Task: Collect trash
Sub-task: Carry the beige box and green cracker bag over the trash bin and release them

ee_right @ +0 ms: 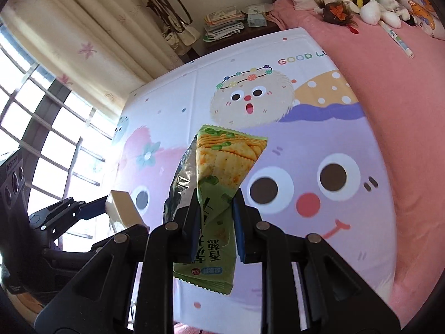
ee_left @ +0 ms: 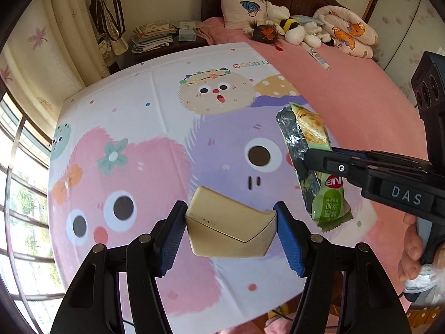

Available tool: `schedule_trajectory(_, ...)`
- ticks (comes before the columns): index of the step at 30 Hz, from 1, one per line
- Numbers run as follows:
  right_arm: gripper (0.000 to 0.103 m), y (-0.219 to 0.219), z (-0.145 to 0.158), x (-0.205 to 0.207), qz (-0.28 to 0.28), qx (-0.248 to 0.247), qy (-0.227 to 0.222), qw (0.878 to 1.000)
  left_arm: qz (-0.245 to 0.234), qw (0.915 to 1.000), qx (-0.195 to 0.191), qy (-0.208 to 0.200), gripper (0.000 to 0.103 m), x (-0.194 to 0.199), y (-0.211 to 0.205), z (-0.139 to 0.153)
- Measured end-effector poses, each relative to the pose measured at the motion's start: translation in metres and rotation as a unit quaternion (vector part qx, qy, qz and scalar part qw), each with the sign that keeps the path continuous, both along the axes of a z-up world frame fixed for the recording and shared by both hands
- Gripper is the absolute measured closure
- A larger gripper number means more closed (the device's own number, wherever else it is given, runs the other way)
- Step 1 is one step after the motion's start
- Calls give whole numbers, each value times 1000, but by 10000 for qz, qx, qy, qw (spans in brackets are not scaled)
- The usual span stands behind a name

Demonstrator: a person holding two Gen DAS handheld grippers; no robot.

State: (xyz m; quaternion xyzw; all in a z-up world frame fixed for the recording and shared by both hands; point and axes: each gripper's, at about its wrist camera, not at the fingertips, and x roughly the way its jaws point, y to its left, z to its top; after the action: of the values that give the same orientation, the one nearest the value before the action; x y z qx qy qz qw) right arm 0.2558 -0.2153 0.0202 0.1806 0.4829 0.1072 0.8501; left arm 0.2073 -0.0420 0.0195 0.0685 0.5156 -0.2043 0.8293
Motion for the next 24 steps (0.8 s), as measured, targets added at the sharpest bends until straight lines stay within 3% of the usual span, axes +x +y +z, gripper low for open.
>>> schedule_trajectory(3, 85, -8, 5, -55, 305, 52, -78, 9995, 129, 9999, -61, 40, 39, -56, -13, -3)
schedule_trajectory(7, 85, -22, 3, -126, 640, 48, -58, 9979, 310, 9985, -153, 415, 39, -128, -19, -16)
schedule_trajectory(13, 85, -36, -17, -217, 1125, -160, 109, 9935, 433, 9957, -59, 814, 39, -210, -16, -41)
schedule_trajectory(16, 85, -36, -36, -256, 1305, -204, 275, 9909, 369, 9939, -169, 1026, 39, -237, -11, -59)
schedule_trajectory(18, 85, -33, -52, -274, 1376, -185, 418, 9894, 381, 9924, -44, 1166, 39, -253, -8, -78)
schedule_trajectory(24, 85, -15, -116, -306, 1312, -203, 1079, 9852, 668, 9800, 34, 1875, 39, -283, 9, -151)
